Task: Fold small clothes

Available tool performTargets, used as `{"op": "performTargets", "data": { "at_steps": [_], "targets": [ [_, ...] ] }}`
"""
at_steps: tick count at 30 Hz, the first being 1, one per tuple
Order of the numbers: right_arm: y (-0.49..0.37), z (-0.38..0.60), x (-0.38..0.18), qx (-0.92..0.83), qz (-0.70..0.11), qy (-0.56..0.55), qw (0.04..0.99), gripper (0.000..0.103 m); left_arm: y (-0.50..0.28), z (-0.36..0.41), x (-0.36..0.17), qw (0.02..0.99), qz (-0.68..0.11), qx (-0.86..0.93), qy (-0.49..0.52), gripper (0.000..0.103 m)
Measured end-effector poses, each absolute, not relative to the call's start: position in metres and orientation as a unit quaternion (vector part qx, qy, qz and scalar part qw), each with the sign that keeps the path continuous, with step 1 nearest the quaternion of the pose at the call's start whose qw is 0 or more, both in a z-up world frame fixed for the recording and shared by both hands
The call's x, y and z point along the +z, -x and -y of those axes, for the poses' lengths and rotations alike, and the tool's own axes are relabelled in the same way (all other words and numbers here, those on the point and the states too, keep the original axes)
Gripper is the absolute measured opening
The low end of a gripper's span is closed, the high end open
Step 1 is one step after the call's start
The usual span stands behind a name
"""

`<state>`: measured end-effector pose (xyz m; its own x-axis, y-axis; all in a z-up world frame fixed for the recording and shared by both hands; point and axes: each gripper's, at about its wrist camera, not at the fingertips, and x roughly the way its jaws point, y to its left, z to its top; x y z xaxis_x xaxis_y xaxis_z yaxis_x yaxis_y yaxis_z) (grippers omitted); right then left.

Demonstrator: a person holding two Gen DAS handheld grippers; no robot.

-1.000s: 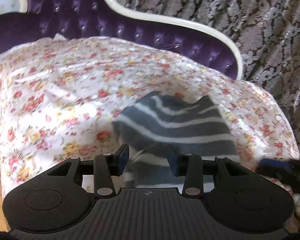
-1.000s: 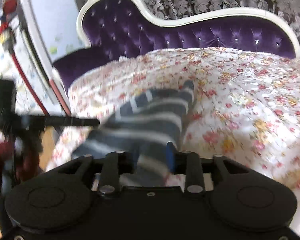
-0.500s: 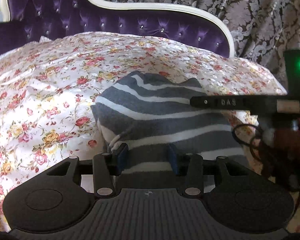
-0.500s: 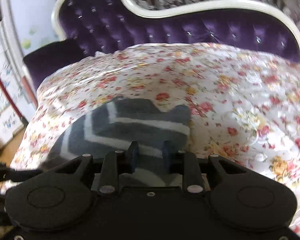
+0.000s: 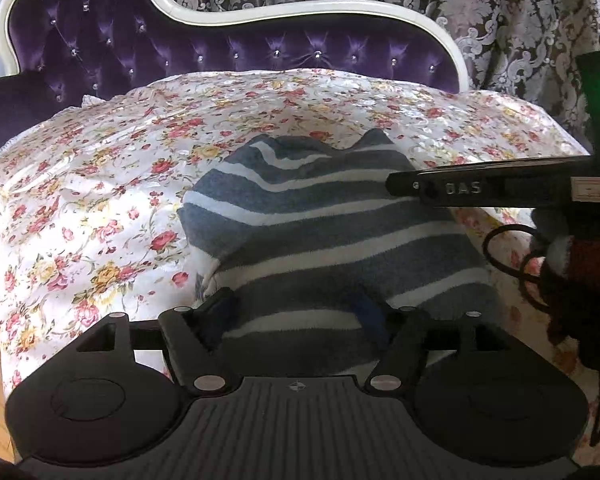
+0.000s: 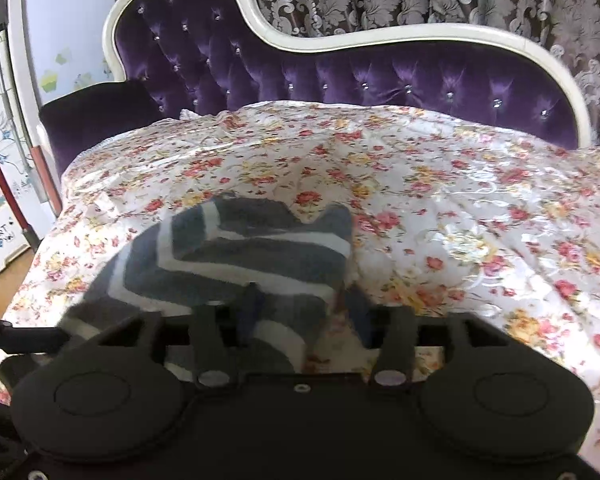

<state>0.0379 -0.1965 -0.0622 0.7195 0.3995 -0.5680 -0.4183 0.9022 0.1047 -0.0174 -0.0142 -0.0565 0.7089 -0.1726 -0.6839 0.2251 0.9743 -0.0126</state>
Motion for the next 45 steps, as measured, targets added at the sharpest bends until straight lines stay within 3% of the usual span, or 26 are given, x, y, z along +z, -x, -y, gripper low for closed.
{"op": "performTargets", "data": {
  "at_steps": [6, 9, 19, 23, 34, 45],
  "targets": [
    [-0.017, 0.207, -0.051, 0.213, -0.297, 0.003, 0.931, 0.068, 0.029, 0.008, -0.053, 0.926, -0.367, -0.092, -0.009, 0.066],
    [-0.004, 0.207, -0.049, 0.23, -0.304, 0.005, 0.924, 0.08, 0.036, 0.003, -0.051, 0.925, -0.37, -0.084, 0.007, 0.066],
    [0.018, 0.216, -0.058, 0.222, -0.372, 0.004, 0.901, 0.089, 0.049, -0.014, -0.046, 0.914, -0.394, -0.069, 0.075, 0.066],
    [0.031, 0.223, -0.042, 0.213, -0.355, -0.012, 0.91, 0.103, 0.056, -0.011, -0.034, 0.919, -0.385, -0.056, 0.065, 0.066],
    [0.058, 0.229, -0.006, 0.223, -0.322, -0.065, 0.918, 0.102, 0.077, 0.0, 0.002, 0.935, -0.353, -0.017, 0.027, 0.066],
    [0.076, 0.218, -0.004, 0.128, -0.329, -0.007, 0.936, 0.102, 0.085, 0.005, -0.001, 0.93, -0.367, -0.021, 0.014, 0.066]
  ]
}}
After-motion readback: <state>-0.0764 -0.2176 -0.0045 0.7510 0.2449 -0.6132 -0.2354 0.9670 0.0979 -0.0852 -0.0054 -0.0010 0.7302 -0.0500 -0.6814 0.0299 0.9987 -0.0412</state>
